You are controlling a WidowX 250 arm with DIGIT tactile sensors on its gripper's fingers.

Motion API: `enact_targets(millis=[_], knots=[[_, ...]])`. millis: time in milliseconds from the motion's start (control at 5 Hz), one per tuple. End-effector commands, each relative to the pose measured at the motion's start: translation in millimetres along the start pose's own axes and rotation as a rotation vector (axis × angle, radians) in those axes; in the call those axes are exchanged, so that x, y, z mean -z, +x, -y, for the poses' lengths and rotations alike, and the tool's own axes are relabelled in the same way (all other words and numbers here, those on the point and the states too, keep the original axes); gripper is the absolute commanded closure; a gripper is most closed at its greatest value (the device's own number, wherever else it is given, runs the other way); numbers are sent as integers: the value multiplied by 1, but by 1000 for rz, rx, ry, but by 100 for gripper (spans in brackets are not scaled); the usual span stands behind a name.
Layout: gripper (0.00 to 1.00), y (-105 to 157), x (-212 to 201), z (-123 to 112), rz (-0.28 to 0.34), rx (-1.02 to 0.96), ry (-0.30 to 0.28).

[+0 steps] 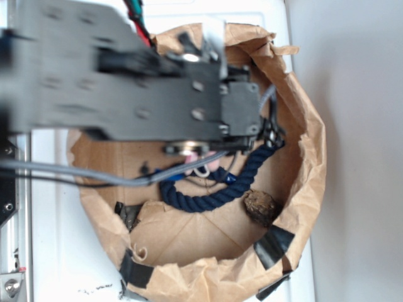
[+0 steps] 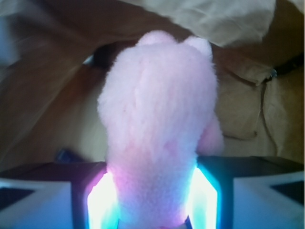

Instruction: Grab the pink bunny.

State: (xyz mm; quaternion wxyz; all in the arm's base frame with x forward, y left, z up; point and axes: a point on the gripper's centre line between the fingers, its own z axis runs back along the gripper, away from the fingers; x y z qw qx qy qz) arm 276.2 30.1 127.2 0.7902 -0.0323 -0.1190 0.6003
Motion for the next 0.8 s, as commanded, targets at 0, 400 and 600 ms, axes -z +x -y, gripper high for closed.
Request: enact_targets(millis=[0, 400, 600], knots=[[100, -25, -78, 20, -226, 409, -219], [100, -23, -99, 15, -361, 767, -212], [18, -24, -103, 14, -258, 797, -122]])
